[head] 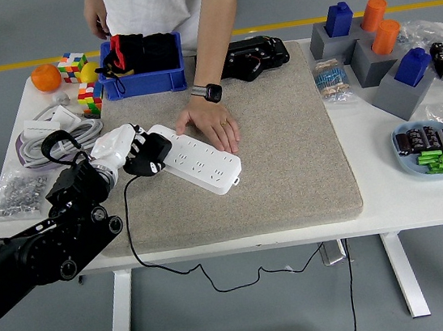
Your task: Press the white button,pick up the black plug,place it near the board,insert it into the board
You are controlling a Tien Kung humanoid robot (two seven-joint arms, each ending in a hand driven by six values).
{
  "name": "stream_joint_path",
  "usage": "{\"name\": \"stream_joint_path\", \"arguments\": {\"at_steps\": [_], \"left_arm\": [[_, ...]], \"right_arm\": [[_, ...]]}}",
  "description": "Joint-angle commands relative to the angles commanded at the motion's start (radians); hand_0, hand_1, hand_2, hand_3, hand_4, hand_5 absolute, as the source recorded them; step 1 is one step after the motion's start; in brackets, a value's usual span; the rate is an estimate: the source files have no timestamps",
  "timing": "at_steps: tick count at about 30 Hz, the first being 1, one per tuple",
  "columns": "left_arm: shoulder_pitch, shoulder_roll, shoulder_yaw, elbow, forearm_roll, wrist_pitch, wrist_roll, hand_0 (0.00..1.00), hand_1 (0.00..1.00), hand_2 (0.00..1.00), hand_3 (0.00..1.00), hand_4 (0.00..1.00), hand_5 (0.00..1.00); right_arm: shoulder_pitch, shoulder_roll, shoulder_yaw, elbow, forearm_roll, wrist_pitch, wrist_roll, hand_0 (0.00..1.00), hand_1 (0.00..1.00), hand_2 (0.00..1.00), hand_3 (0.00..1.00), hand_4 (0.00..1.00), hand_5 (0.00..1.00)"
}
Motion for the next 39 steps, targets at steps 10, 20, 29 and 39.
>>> {"name": "stream_joint_path", "arguments": {"at_steps": [10, 20, 29, 39], "left_arm": [[0.0, 0.002, -0.002, -0.01, 0.017, -0.004, 0.008, 0.692, 0.77, 0.702, 0.799, 0.912, 0.082], [0.006, 0.005, -0.008, -0.027, 0.032, 0.004, -0.007, 0.746, 0.82, 0.7, 0.825, 0.937, 0.111], [0.022, 0.014, -0.025, -0.084, 0.03, -0.001, -0.046, 0.883, 0.953, 0.939, 0.938, 0.998, 0.414], [0.115, 0.073, -0.065, -0.225, 0.081, 0.148, -0.215, 0.937, 0.981, 0.968, 0.949, 0.998, 0.597]], "right_arm": [[0.0, 0.0, 0.0, 0.0, 0.0, 0.0, 0.0, 0.555, 0.48, 0.496, 0.497, 0.641, 0.387], [0.0, 0.001, 0.001, 0.0, -0.001, 0.0, 0.0, 0.555, 0.481, 0.497, 0.497, 0.641, 0.387], [-0.002, 0.001, -0.002, -0.001, -0.001, 0.0, 0.0, 0.555, 0.481, 0.497, 0.498, 0.64, 0.386], [-0.004, -0.001, 0.001, -0.001, -0.003, -0.001, 0.0, 0.555, 0.48, 0.496, 0.495, 0.64, 0.387]]}}
